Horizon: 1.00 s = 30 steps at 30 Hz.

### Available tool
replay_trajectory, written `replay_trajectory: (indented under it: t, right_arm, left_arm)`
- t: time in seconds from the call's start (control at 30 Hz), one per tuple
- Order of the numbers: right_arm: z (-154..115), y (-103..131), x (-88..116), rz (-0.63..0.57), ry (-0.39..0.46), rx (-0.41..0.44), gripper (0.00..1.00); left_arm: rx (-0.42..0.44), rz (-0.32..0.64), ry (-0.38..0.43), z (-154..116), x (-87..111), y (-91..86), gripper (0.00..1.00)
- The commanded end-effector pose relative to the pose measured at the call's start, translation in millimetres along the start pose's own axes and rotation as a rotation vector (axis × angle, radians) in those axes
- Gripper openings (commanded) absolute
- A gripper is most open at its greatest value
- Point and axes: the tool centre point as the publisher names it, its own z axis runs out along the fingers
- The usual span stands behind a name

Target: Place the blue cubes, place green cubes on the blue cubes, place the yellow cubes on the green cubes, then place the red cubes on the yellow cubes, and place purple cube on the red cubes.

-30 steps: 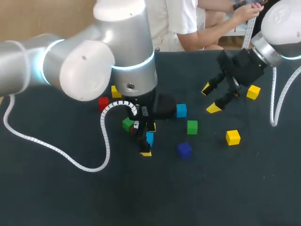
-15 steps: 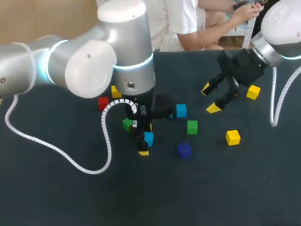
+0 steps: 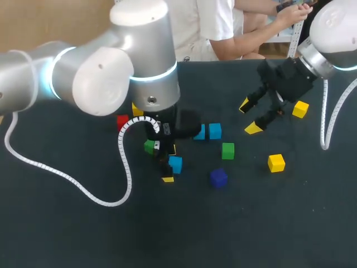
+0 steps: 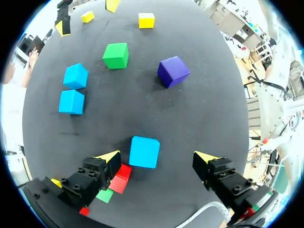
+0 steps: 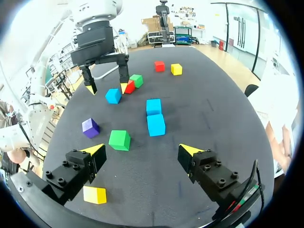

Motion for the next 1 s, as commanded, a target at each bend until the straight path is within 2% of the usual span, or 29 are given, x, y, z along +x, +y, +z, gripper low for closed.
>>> replay_trajectory:
  t: [0.03,0.43,0.5,0.73,1.0]
  right_arm:
    - [0.2,0.0,0.2,-0.001,-0.002,0.000,1.00]
    - [0.2,0.0,0.2,-0.001,-0.002,0.000,1.00]
    - [0.2,0.0,0.2,-0.001,-0.002,0.000,1.00]
    - [0.2,0.0,0.2,-0.001,-0.002,0.000,1.00]
    - [0.2,0.0,0.2,-0.001,-0.002,0.000,1.00]
  left_arm:
    - [0.002,-0.020,-0.054,2.6,10.1,1.2,1.00]
    - [0.003,-0.034,-0.080,1.5,14.0,2.0,1.00]
    - [-0.002,-0.034,-0.106,-0.9,14.1,2.5,1.00]
    - [-0.011,-0.031,-0.115,-5.3,12.3,3.8,1.00]
    - [-0.017,-0.055,-0.164,-5.4,13.3,5.7,1.00]
